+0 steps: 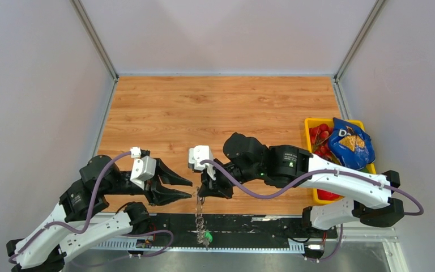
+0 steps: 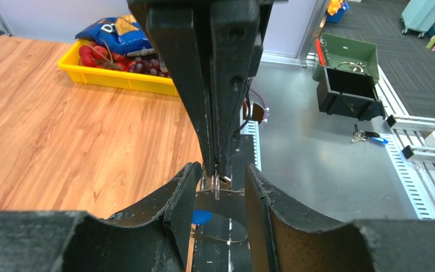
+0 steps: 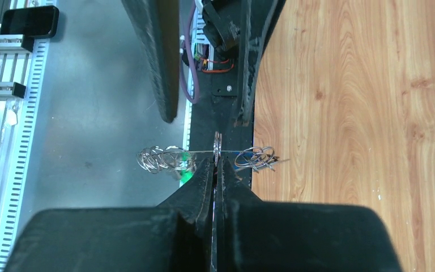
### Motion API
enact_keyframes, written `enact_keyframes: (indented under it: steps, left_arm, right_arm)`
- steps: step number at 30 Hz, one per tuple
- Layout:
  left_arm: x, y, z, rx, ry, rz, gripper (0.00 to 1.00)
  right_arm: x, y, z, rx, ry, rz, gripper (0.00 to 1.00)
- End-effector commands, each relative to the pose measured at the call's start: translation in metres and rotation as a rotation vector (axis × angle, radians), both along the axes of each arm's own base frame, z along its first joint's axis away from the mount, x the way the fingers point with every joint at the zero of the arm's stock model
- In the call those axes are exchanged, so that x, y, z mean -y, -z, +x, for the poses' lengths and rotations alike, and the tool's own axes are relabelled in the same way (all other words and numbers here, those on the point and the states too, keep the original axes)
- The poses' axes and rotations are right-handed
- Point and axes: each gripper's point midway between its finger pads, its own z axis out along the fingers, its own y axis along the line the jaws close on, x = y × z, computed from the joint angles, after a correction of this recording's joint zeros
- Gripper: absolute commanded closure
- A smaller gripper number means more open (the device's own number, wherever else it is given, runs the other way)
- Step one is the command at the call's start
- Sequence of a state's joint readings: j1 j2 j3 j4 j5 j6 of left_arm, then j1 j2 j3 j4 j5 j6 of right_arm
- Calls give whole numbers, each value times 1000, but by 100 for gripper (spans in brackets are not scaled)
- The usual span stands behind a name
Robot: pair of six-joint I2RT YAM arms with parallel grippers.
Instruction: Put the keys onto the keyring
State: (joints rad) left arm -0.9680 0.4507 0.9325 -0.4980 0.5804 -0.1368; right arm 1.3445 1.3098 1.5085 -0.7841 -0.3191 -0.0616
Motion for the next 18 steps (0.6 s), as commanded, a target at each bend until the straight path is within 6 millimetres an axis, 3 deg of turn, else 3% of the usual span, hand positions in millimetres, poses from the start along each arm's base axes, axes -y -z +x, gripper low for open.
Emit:
enact_keyframes:
  steps: [1,9,18]
  left_arm:
    - [3,-3,4,15,-7,11,55]
    - [6,2,9,10,-19,36,58]
    - [4,4,10,17,-24,53,73]
  right_arm:
    - [-8,-42,5,51,-8,114,100]
    - [-16,-42,10,65,-9,91,100]
    - [-16,-47,13,80,-1,95,100]
